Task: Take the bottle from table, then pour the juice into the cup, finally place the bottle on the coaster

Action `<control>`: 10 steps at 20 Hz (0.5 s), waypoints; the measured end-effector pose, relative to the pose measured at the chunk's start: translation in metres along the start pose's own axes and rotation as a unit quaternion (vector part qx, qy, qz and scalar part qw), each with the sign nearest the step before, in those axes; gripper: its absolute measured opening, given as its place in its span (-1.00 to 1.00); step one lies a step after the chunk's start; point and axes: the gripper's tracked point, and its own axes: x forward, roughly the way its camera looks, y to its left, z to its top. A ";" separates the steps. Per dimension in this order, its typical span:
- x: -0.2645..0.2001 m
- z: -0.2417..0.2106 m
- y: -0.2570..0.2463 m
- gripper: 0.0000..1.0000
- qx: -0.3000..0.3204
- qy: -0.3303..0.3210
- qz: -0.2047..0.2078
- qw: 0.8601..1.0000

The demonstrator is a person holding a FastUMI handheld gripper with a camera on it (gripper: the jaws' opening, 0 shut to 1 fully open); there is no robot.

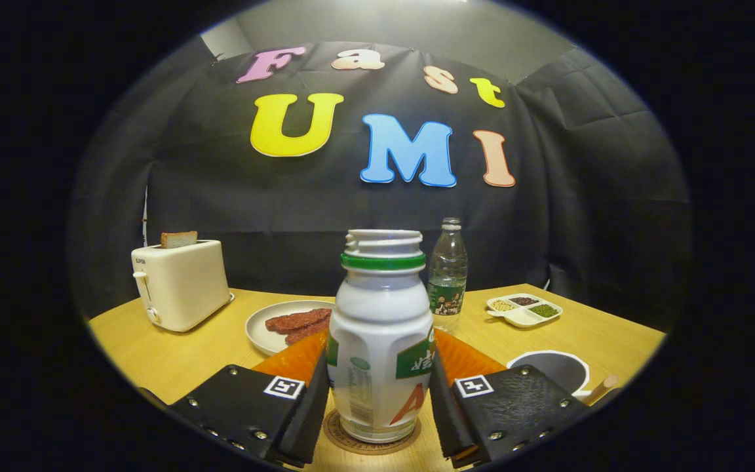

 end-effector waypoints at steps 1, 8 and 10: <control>0.001 -0.002 0.000 0.38 -0.003 0.002 -0.002 1.000; 0.003 -0.009 0.006 0.41 -0.002 0.007 -0.002 1.000; 0.006 -0.013 0.007 0.67 -0.001 0.010 -0.005 1.000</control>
